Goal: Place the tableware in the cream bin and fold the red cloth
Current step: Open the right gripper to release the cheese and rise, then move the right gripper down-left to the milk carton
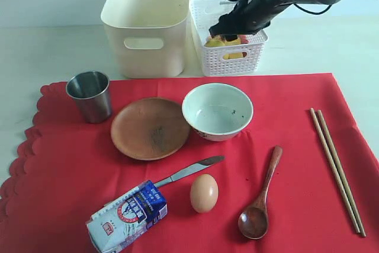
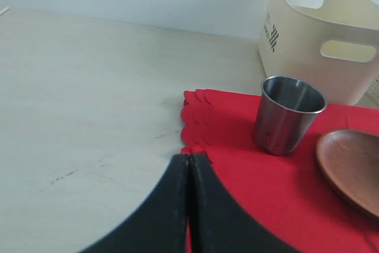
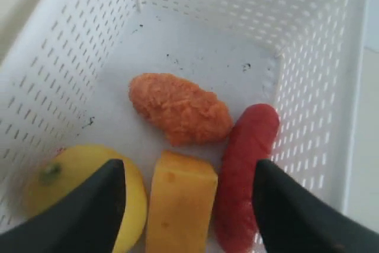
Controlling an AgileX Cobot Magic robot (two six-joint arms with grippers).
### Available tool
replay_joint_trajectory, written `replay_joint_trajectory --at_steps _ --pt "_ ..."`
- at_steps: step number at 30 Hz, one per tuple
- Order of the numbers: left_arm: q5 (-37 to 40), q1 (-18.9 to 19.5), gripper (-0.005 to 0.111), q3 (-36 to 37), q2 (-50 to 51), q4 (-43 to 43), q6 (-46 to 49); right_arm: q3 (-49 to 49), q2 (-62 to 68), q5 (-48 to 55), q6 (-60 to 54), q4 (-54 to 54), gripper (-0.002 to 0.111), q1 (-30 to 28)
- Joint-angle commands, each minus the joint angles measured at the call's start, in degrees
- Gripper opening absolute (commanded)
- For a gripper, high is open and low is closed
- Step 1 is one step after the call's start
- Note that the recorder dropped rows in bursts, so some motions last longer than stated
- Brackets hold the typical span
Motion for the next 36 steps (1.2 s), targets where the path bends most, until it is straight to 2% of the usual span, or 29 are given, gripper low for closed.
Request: replay_joint_trajectory --at_steps 1,6,15,26,31,36 --pt "-0.26 0.09 0.000 0.19 -0.36 -0.41 0.03 -0.32 -3.07 0.78 -0.53 0.39 0.061 -0.22" --pt "-0.26 0.09 0.000 0.19 -0.36 -0.41 0.03 -0.32 -6.49 3.98 -0.32 0.39 0.061 -0.22" --pt "-0.26 0.09 0.000 0.19 -0.36 -0.41 0.03 -0.32 -17.27 22.05 -0.12 1.91 0.061 -0.22" --pt "-0.26 0.09 0.000 0.19 -0.36 -0.41 0.03 -0.06 -24.26 38.89 1.42 4.54 0.059 -0.22" --pt "-0.26 0.09 0.000 0.19 -0.36 -0.41 0.03 0.05 -25.98 43.02 0.20 9.65 0.054 -0.22" --pt "-0.26 0.09 0.000 0.19 -0.36 -0.41 0.03 7.03 -30.78 42.39 -1.80 12.29 0.054 -0.22"
